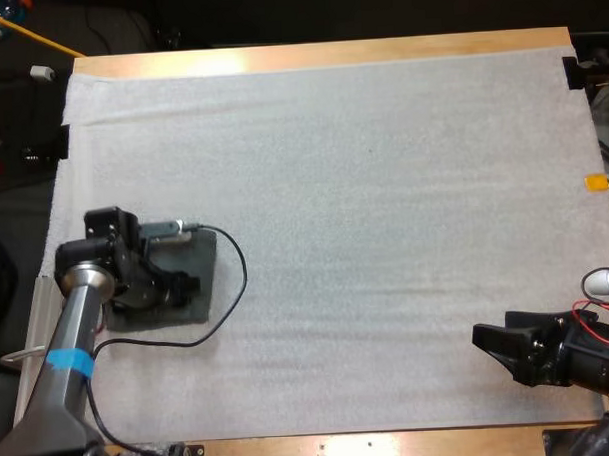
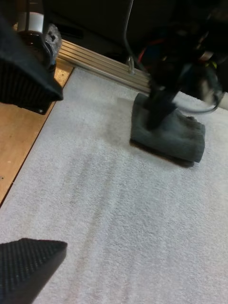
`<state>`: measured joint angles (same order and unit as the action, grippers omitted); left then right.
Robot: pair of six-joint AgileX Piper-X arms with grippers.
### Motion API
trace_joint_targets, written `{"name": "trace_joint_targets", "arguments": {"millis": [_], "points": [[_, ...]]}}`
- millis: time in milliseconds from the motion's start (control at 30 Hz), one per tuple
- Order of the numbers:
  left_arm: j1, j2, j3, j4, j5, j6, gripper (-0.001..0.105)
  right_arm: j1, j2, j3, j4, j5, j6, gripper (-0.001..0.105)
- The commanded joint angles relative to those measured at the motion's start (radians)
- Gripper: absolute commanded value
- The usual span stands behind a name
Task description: Pick towel from pile, fold and stack
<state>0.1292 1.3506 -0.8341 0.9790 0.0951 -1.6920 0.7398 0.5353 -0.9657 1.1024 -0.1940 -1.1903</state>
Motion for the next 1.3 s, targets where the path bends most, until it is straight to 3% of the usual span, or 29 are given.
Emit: {"name": "trace_joint_targets", "arguments": {"millis": [0,300,567,833,1067,1267], "points": [[-0.001,-0.034,-0.03,0.018,-0.017,-0.002,0.064,0.0,-0.003,-0.003,-0.006,-0.012,-0.001,0.059],[-0.001,-0.196,-0.174,0.099,-0.012,-0.009,0.064,0.0,-0.003,-0.003,-0.006,-0.012,-0.01,0.059],[-0.001,-0.242,-0.176,0.116,-0.006,-0.009,0.064,0.0,-0.003,-0.003,-0.006,0.03,-0.019,0.059],[-0.033,-0.242,-0.176,0.116,0.126,-0.009,0.064,-0.002,0.077,-0.003,-0.03,0.22,-0.109,0.059],[-0.104,-0.242,-0.176,0.133,0.126,-0.009,0.064,-0.015,0.226,-0.003,-0.169,0.252,-0.149,0.059],[-0.115,-0.246,-0.176,0.183,0.124,-0.009,0.064,-0.124,0.357,-0.003,-0.249,0.242,-0.19,0.059]]}}
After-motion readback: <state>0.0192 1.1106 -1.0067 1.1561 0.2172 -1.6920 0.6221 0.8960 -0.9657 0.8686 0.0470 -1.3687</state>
